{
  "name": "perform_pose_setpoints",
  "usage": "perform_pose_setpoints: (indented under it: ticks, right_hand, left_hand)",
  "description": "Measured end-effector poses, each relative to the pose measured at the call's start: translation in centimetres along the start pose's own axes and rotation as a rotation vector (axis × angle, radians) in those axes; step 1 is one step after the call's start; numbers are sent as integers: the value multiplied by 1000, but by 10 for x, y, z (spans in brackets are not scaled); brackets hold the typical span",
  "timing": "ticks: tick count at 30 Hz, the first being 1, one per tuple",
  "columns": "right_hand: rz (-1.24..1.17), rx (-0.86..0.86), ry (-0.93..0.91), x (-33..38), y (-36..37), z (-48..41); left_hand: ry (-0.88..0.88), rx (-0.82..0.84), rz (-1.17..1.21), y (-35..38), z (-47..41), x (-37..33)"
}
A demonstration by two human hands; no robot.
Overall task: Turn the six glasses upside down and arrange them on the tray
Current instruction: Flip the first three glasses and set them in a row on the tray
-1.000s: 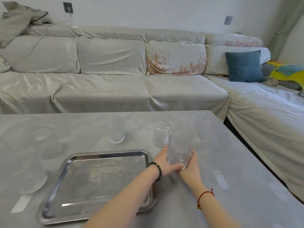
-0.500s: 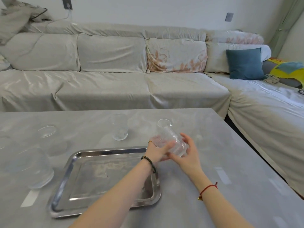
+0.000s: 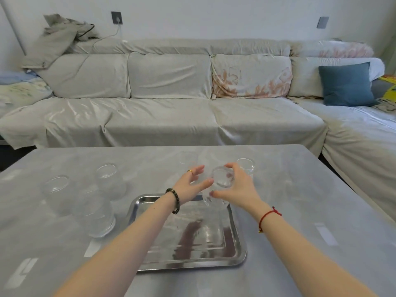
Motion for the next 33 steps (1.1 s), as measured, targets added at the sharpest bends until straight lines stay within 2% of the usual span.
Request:
perform_pose_setpoints:
  ticks: [2, 7, 18, 29, 33]
  right_hand:
    - [16, 23, 22, -6, 12, -3]
    - [-69, 32, 129, -38, 29, -1]
    - [-108, 24, 78, -48, 36, 4]
    - [-271, 134, 86, -55, 43, 16]
    - [-545, 171, 213, -65, 46, 27]
  left_hand:
    - [-34, 48, 35, 12, -3, 6]
    - [-65, -8, 29, 28, -10, 25]
    - [-48, -27, 57, 28, -9, 36]
    - [-47, -42, 115, 34, -3, 43]
    - [-119, -90, 286, 38, 8, 53]
Point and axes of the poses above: each hand's wrist, its own z-axis away from the middle knuckle, its own y-axis out of the palm, x = y × z, the point moved 8 cm from there along -z, towards the middle knuckle
